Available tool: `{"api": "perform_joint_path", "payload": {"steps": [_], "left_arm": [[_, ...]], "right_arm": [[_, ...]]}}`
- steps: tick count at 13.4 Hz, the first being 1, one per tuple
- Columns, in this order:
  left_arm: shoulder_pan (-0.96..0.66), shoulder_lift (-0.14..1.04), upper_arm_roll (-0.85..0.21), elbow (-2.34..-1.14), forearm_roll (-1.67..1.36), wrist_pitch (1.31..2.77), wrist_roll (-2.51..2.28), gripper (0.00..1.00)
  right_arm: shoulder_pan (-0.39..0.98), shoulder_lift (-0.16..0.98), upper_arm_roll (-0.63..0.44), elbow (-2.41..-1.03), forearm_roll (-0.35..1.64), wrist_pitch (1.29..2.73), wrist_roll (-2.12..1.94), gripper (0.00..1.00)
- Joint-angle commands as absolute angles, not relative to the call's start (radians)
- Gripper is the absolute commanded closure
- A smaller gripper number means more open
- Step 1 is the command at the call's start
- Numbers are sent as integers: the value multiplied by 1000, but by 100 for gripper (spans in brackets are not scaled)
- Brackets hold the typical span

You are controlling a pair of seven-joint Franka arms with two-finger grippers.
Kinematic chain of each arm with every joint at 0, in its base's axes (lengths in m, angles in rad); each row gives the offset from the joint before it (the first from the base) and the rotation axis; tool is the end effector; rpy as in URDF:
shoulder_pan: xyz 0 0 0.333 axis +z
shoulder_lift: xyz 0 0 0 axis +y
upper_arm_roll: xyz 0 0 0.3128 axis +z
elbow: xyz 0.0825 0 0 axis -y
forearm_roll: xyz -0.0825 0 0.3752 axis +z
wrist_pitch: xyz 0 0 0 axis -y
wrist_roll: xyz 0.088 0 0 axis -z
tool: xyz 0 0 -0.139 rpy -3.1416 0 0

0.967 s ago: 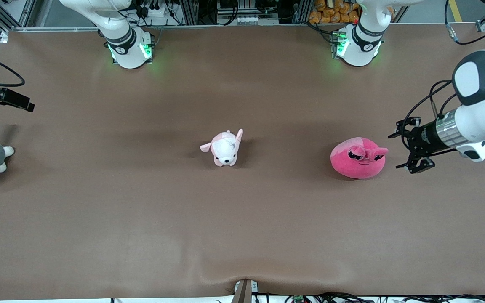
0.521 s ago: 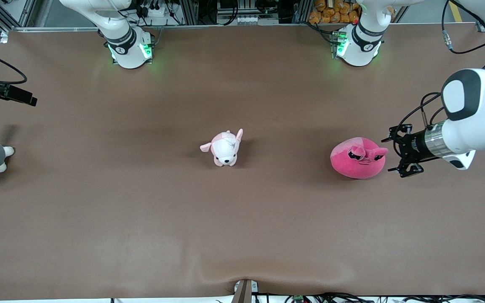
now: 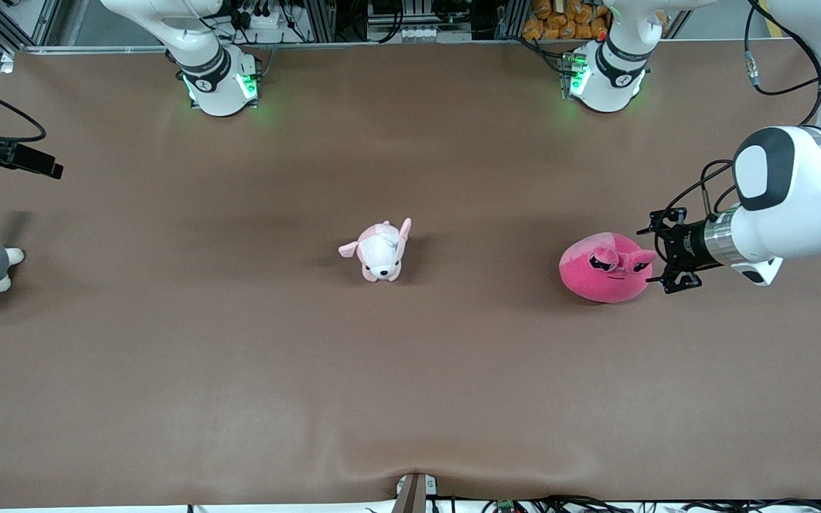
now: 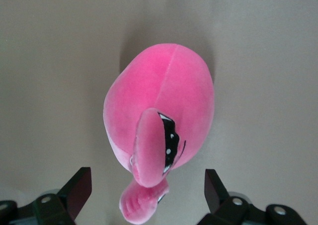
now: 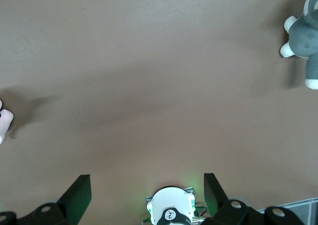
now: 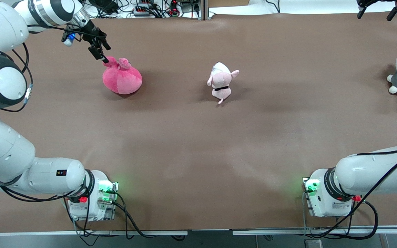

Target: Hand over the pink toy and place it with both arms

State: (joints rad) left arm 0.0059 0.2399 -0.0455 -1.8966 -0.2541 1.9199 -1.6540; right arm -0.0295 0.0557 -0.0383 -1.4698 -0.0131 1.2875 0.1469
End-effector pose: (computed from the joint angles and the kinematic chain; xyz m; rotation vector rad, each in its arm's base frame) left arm 0.5718 -0.0472 0.3342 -2.0119 -2.3558 0.5031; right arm 0.5223 -0.0370 0.5843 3.0771 -0.3353 -0.3688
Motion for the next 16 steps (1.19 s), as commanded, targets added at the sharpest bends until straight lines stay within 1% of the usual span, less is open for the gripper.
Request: {"api": "perform_joint_path", "payload": {"steps": [1, 4, 5, 7, 8, 9, 10, 11, 14, 16], "left_arm": [[6, 252, -48, -1919, -267, 1916, -1657, 0], [8, 261, -48, -1917, -267, 1916, -1658, 0], [8, 264, -48, -1917, -267, 1916, -1658, 7], [12, 270, -48, -1913, -267, 1916, -1669, 35], [12, 275, -48, -1908, -267, 1916, -1669, 54], [9, 279, -48, -1901, -267, 1916, -1672, 77], [8, 279, -48, -1890, -267, 1916, -1674, 94], [8, 279, -49, -1885, -270, 1916, -1675, 100], [6, 256, -51, -1865, -304, 1911, -1756, 100], [6, 249, -73, -1820, -324, 1855, -1789, 100]], "right_arm": [[-41, 61, -31, -1451, -8, 1270, 158, 0], [-43, 61, -31, -1451, -8, 1270, 158, 0], [-43, 61, -31, -1451, -8, 1270, 160, 0], [-43, 61, -31, -1451, -8, 1269, 160, 0], [-43, 61, -31, -1451, -8, 1270, 160, 0], [-40, 61, -31, -1453, -8, 1269, 161, 0], [-38, 61, -31, -1453, -8, 1269, 179, 0], [-34, 61, -29, -1454, -2, 1263, 210, 0], [-15, 63, -26, -1454, 81, 1246, 352, 0], [38, 64, -26, -1453, 144, 1246, 518, 0]]}}
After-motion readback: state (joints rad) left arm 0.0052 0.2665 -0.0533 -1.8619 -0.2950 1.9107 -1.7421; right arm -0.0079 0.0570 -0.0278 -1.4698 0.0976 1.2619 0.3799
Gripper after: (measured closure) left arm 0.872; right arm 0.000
